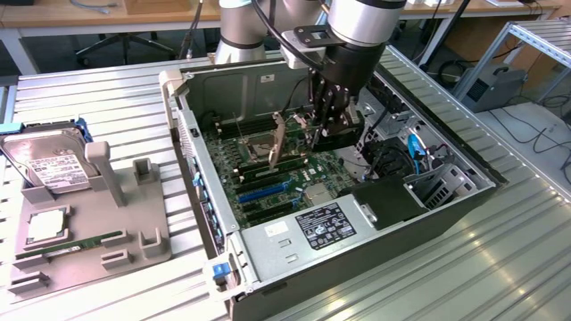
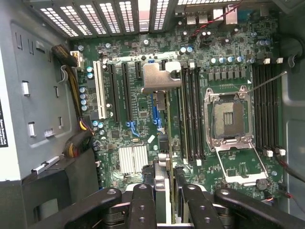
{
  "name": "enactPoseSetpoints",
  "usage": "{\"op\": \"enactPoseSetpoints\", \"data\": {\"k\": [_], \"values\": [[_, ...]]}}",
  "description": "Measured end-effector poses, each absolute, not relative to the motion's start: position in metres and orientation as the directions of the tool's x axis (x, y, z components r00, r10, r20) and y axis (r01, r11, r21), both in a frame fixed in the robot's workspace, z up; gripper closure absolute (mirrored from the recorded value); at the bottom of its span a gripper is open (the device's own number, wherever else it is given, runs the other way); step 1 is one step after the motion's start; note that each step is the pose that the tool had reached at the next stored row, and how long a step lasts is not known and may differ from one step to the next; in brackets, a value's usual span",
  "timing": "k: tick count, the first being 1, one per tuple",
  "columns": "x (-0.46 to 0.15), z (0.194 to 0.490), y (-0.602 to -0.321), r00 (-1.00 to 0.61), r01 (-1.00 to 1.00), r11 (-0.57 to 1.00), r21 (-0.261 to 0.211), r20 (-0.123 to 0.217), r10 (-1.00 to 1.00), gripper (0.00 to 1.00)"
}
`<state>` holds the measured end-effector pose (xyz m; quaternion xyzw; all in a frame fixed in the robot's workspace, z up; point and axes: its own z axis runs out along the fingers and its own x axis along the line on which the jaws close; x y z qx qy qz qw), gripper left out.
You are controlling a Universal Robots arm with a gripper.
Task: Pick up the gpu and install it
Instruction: 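Insert the gpu into the slot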
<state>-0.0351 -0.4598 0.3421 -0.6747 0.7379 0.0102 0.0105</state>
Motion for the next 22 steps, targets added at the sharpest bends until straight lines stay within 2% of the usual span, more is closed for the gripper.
{"op": "enactPoseSetpoints", "data": {"k": [22], "values": [[-0.0383, 0.338, -0.4655, -0.089, -0.996, 0.089, 0.001, -0.029, -0.996, 0.73]]}}
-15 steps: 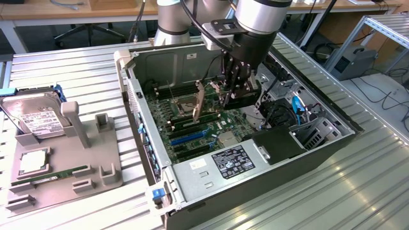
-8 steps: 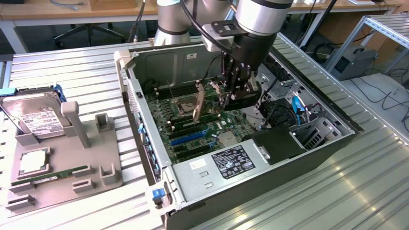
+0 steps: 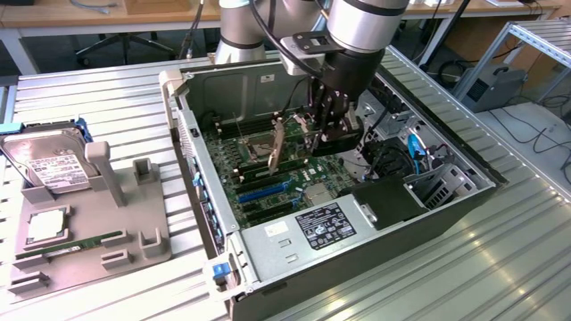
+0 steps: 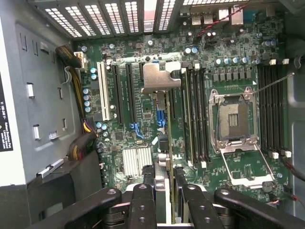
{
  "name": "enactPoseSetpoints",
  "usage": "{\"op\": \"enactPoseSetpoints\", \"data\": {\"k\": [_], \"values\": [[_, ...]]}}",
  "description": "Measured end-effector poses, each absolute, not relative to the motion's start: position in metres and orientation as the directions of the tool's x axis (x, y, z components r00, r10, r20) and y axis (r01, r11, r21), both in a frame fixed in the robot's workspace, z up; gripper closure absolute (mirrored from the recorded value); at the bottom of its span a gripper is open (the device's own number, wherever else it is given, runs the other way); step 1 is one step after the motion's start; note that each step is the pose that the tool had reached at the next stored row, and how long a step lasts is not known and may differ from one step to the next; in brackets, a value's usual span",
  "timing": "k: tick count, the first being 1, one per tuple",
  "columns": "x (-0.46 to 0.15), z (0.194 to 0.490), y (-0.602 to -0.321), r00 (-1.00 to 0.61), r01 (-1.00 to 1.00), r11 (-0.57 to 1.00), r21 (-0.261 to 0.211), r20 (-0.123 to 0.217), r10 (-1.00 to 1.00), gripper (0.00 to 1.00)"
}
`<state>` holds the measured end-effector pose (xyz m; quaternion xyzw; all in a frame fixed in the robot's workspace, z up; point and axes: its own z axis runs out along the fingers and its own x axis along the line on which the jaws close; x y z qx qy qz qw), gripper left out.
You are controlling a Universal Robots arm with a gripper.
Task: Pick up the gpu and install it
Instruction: 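Insert the gpu into the slot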
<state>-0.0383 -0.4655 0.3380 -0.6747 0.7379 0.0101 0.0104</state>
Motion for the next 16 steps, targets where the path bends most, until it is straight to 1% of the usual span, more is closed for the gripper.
{"op": "enactPoseSetpoints", "data": {"k": [12, 16], "values": [[-0.044, 0.336, -0.466, -0.089, -0.996, 0.089, 0.001, -0.029, -0.996, 0.73], [-0.06, 0.334, -0.466, -0.089, -0.996, 0.089, 0.001, -0.029, -0.996, 0.73]]}}
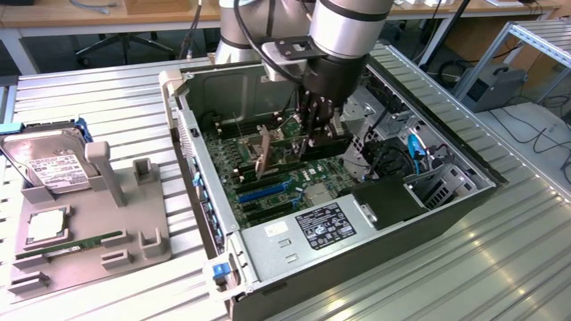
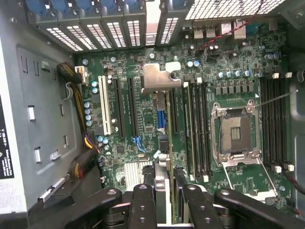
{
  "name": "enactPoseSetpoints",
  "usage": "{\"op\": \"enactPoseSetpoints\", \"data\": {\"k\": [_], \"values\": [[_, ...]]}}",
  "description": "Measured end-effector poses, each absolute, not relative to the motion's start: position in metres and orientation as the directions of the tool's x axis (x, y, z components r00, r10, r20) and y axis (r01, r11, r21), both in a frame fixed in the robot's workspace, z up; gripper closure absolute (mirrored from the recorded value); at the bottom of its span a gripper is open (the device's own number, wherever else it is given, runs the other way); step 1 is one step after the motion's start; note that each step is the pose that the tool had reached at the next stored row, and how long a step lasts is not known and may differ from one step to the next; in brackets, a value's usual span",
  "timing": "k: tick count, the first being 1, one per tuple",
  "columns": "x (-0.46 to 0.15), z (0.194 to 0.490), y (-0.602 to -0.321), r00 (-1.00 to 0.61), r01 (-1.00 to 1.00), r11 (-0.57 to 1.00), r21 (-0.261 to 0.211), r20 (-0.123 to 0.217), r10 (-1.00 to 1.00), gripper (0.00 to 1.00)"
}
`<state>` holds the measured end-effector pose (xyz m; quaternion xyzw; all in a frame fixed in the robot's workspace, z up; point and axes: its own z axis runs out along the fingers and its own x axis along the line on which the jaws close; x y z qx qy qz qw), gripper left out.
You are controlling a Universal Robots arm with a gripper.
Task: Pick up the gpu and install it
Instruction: 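Insert the gpu into the slot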
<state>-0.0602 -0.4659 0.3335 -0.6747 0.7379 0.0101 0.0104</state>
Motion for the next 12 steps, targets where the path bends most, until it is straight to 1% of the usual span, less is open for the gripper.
{"op": "enactPoseSetpoints", "data": {"k": [4, 6, 8, 12], "values": [[-0.086, 0.315, -0.465, -0.089, -0.996, 0.089, 0.001, -0.027, -0.996, 0.73], [-0.107, 0.296, -0.465, -0.089, -0.996, 0.089, 0.0, -0.021, -0.996, 0.73], [-0.123, 0.281, -0.458, -0.09, -0.996, 0.09, -0.001, -0.015, -0.996, 0.73], [-0.13, 0.277, -0.458, -0.095, -0.995, 0.095, -0.002, 0.002, -0.995, 0.73]]}}
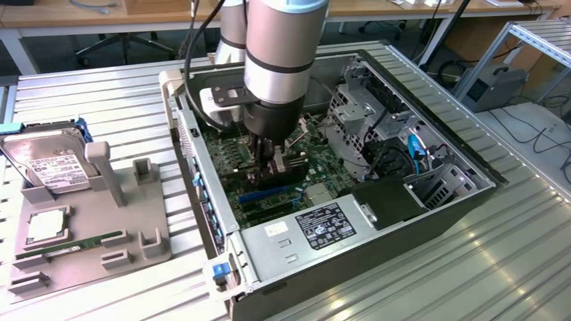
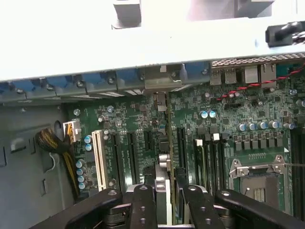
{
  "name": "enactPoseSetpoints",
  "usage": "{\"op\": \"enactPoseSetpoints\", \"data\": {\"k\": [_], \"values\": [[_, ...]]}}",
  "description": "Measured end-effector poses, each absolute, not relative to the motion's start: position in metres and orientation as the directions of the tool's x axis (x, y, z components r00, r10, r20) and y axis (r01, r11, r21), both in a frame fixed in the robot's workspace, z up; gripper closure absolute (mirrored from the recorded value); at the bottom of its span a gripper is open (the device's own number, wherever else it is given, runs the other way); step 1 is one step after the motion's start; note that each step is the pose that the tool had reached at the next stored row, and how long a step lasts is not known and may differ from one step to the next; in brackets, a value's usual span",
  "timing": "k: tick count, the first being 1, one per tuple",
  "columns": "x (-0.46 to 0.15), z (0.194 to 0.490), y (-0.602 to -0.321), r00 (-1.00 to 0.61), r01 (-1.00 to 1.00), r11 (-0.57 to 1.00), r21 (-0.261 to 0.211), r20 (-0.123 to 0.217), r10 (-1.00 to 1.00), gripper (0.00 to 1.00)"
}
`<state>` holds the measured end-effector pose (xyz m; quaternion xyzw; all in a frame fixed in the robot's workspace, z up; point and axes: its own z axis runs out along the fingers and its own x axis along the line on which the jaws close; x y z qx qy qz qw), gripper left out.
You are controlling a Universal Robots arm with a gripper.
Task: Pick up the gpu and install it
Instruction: 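Insert the gpu into the slot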
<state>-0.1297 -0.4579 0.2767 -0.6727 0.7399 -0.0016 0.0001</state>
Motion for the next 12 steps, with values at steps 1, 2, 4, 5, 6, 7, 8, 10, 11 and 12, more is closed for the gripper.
{"op": "enactPoseSetpoints", "data": {"k": [1, 2, 4, 5, 6, 7, 8, 10, 11, 12], "values": [[-0.1296, 0.276, -0.4579, -0.097, -0.995, 0.097, -0.003, 0.004, -0.995, 0.73], [-0.1296, 0.2754, -0.4578, -0.101, -0.995, 0.101, -0.003, 0.006, -0.995, 0.73], [-0.1298, 0.2743, -0.4578, -0.111, -0.994, 0.111, -0.003, 0.008, -0.994, 0.73], [-0.1298, 0.2738, -0.4578, -0.114, -0.994, 0.114, -0.003, 0.008, -0.993, 0.73], [-0.1298, 0.2731, -0.4578, -0.115, -0.993, 0.115, -0.003, 0.008, -0.993, 0.73], [-0.1298, 0.2722, -0.4578, -0.116, -0.993, 0.116, -0.003, 0.008, -0.993, 0.73], [-0.1301, 0.2711, -0.4577, -0.117, -0.993, 0.117, -0.003, 0.008, -0.993, 0.73], [-0.1309, 0.2691, -0.4577, -0.117, -0.993, 0.117, -0.003, 0.008, -0.993, 0.73], [-0.1311, 0.2683, -0.4577, -0.117, -0.993, 0.117, -0.003, 0.008, -0.993, 0.73], [-0.1312, 0.2675, -0.4578, -0.117, -0.993, 0.117, -0.003, 0.008, -0.993, 0.73]]}}
